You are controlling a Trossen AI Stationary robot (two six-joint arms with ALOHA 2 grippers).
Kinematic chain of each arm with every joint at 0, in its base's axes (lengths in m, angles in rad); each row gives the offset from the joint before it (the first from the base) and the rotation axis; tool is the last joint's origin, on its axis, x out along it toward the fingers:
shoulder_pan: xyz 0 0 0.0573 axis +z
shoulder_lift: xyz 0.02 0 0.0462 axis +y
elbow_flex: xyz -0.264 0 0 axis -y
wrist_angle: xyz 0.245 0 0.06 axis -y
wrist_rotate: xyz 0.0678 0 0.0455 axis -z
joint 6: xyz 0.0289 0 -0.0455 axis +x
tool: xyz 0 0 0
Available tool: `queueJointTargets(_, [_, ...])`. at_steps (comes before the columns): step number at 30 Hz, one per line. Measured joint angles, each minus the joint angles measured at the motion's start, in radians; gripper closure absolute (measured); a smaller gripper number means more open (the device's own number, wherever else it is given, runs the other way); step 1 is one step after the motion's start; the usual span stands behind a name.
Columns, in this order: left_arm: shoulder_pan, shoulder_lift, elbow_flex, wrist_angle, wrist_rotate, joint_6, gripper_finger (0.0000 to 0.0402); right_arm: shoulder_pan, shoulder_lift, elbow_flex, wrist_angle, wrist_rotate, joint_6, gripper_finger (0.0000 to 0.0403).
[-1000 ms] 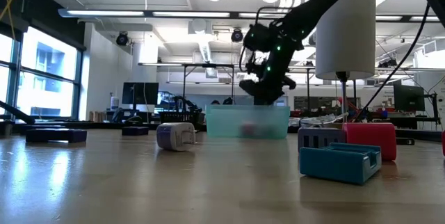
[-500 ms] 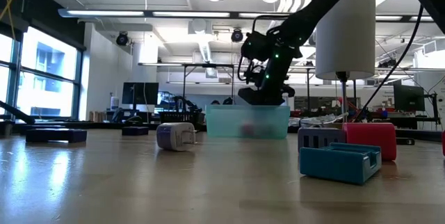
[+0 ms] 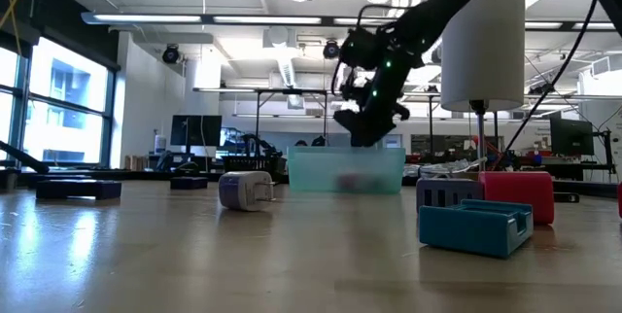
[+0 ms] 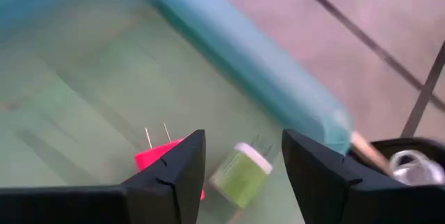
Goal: Pick & Place Office items
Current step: Put the top purple digital clock into the black bin
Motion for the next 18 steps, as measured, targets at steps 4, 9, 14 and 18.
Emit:
queueJointTargets(4, [0.000,0.000,0.000,-0.001,0.000,0.000,0.0243,0.051,-0.091,0.000,-0.064,-0.002,-0.058,0.0227])
queueJointTargets(9, [0.000,0.000,0.000,-0.006,0.000,-0.017,0.0243,0.164,-0.227,0.000,-0.169,0.177,-0.097,0.0227])
queueJointTargets(14, [0.000,0.000,0.000,-0.008,0.000,-0.024,0.0243,0.297,-0.359,0.000,-0.207,0.369,-0.073,0.0227])
queueJointTargets(18, [0.000,0.000,0.000,-0.008,0.000,-0.026,0.0243,0.386,-0.442,0.000,-0.208,0.347,-0.051,0.0227])
